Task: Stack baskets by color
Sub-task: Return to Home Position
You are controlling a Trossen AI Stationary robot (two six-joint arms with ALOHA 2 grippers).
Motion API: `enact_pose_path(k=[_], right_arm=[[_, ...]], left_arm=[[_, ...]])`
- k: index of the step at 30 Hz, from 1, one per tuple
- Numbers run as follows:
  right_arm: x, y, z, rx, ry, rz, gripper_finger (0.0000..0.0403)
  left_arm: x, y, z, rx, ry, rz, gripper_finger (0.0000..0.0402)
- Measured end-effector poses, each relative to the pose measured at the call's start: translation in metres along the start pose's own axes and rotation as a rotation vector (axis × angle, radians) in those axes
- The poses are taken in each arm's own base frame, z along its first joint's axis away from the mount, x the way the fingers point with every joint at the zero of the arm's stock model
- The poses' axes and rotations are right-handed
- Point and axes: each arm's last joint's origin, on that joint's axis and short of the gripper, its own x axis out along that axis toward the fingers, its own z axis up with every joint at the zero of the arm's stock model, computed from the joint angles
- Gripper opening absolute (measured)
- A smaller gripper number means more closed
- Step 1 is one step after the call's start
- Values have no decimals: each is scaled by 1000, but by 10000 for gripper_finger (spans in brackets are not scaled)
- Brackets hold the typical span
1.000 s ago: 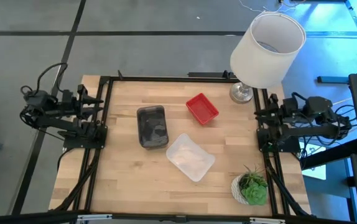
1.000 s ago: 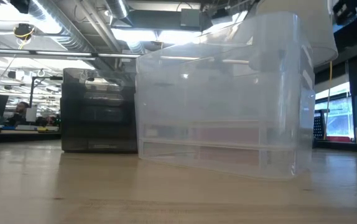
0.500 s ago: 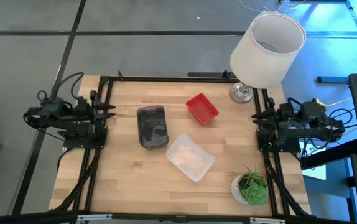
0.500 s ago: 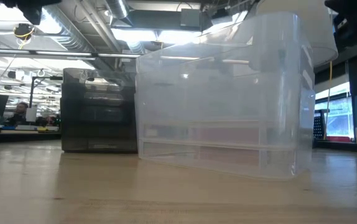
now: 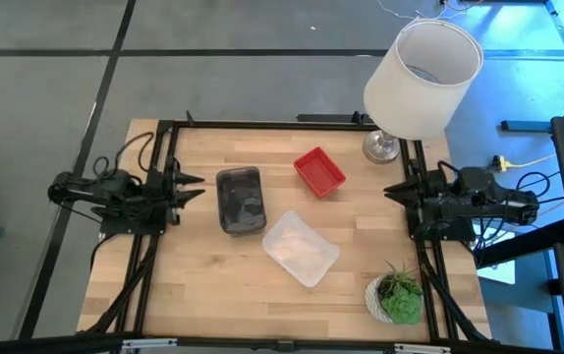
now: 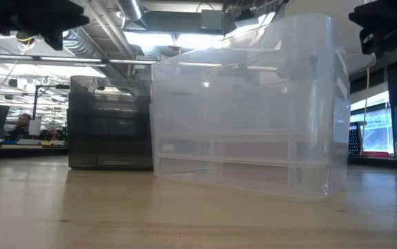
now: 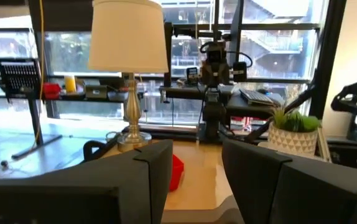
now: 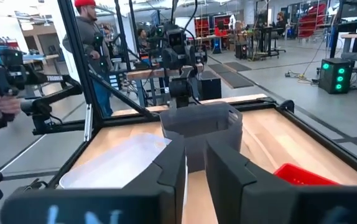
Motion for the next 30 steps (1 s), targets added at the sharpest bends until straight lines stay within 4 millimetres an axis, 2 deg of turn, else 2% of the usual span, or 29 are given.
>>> enact_pose_path(k=[9,14,19,30], right_arm=[[21,-3,-28,8,-83,12,58],[32,-5,-54,4,-92,19,58],[39,-9,-82,3,-55,16,58],[40,-13,-84,-2,-30,-67,58]], left_arm=[[5,-4,-44,16,-64,24,133],[5,-3,-47,48,-35,31,133],[5,-3,-49,176,-11,46,133],[5,-1,-51,203,21,128,133]])
